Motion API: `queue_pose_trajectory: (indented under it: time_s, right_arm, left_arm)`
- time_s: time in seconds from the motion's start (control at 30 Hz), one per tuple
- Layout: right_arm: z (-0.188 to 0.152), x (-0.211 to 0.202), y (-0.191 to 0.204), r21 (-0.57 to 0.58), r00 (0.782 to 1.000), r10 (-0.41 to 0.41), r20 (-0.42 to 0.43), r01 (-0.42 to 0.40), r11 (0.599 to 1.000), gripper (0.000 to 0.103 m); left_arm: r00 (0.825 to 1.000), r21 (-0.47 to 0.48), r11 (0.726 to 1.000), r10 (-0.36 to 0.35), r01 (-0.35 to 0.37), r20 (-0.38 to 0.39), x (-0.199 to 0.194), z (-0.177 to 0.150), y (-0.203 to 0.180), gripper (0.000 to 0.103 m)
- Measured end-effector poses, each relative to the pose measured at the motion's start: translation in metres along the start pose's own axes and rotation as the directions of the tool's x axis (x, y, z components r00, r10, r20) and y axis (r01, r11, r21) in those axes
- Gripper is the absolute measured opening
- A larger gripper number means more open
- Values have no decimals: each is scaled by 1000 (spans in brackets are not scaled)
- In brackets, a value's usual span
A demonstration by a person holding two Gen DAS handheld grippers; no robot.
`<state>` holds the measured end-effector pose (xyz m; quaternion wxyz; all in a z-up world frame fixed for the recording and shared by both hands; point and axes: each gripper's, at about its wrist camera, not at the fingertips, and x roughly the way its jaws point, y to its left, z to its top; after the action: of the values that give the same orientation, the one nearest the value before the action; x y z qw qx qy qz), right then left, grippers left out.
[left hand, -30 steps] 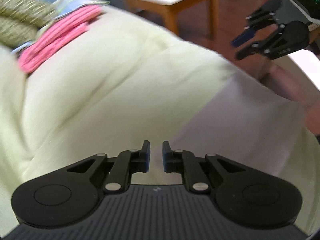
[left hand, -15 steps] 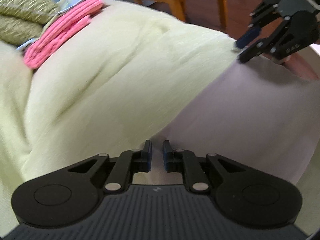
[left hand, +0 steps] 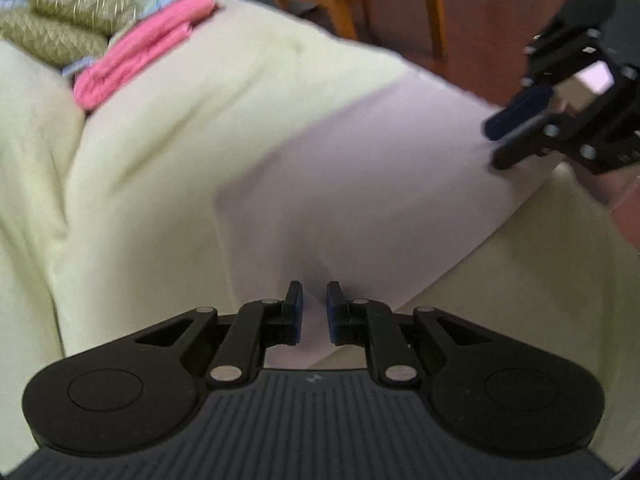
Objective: Fold clothes
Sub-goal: 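Open the left gripper while the right gripper keeps holding the top, then grasp the folded top's edge with the left gripper while the right gripper pinches beside it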
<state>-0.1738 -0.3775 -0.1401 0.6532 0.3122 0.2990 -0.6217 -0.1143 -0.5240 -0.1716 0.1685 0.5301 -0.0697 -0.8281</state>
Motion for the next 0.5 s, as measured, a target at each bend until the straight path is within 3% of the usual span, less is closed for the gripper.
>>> queue_pose_trajectory:
  time_s: [0.1, 0.27, 0.4, 0.5]
  right_arm:
    - [-18, 7, -8, 5, 999, -38, -21, 39, 999, 14]
    - [-7, -10, -12, 15, 995, -91, -48, 92, 996, 17]
    - [-1, -15, -12, 79, 999, -41, -10, 41, 996, 17]
    - [-6, -4, -17, 118, 998, -21, -63, 28, 993, 14]
  left_arm:
    - [1000, 1, 1000, -1, 1, 15, 0, -2, 1, 13]
    - [1000, -12, 1000, 18, -18, 11, -27, -3, 12, 13]
    - [999, -72, 997, 4, -6, -37, -14, -7, 25, 13]
    - [998, -84, 996, -3, -2, -62, 1, -14, 25, 13]
